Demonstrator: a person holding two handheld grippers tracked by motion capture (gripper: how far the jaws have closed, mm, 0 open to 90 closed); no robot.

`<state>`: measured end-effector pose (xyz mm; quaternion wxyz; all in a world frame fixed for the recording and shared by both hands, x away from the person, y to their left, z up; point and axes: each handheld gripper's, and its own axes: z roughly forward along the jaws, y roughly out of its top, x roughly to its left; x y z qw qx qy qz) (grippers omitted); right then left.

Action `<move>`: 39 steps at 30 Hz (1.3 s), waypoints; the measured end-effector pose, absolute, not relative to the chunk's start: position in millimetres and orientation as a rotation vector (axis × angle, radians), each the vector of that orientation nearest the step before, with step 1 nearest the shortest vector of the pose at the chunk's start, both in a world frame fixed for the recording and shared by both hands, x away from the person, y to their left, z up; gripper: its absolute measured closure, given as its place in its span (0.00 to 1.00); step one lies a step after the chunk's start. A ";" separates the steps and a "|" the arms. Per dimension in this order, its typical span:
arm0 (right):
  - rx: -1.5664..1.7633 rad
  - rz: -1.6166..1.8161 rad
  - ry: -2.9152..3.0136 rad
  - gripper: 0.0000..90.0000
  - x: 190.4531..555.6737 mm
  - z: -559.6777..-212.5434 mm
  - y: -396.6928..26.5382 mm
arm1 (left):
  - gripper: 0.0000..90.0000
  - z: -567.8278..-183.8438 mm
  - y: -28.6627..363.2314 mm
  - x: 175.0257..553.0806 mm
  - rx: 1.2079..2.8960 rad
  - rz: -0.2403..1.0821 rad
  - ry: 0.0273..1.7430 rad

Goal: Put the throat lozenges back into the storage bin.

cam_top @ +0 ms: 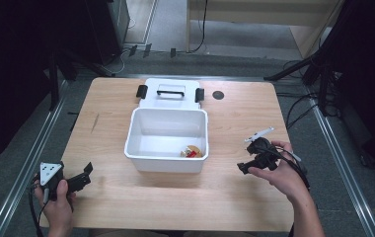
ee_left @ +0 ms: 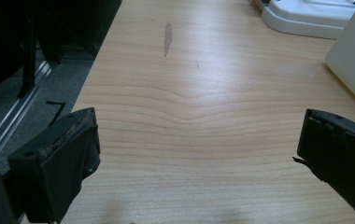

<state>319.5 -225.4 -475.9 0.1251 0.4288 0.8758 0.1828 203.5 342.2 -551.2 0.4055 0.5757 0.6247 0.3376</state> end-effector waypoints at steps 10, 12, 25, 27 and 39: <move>1.399 0.632 2.301 0.05 294.9 -503.4 -259.7 | 0.00 -551.2 342.2 203.3 1.450 0.854 1.578; 1.433 0.668 2.264 0.00 289.5 -510.8 -266.3 | 0.00 -551.3 342.2 203.3 1.450 0.855 1.577; 1.517 0.929 1.870 0.00 249.7 -542.3 -310.2 | 0.00 -551.3 342.9 203.4 1.444 0.845 1.582; 1.512 0.945 1.833 0.00 244.2 -541.9 -316.7 | 0.00 -551.3 343.2 203.4 1.443 0.844 1.581; 1.551 1.098 1.729 0.00 227.2 -546.4 -340.0 | 0.00 -551.4 343.9 203.9 1.442 0.831 1.581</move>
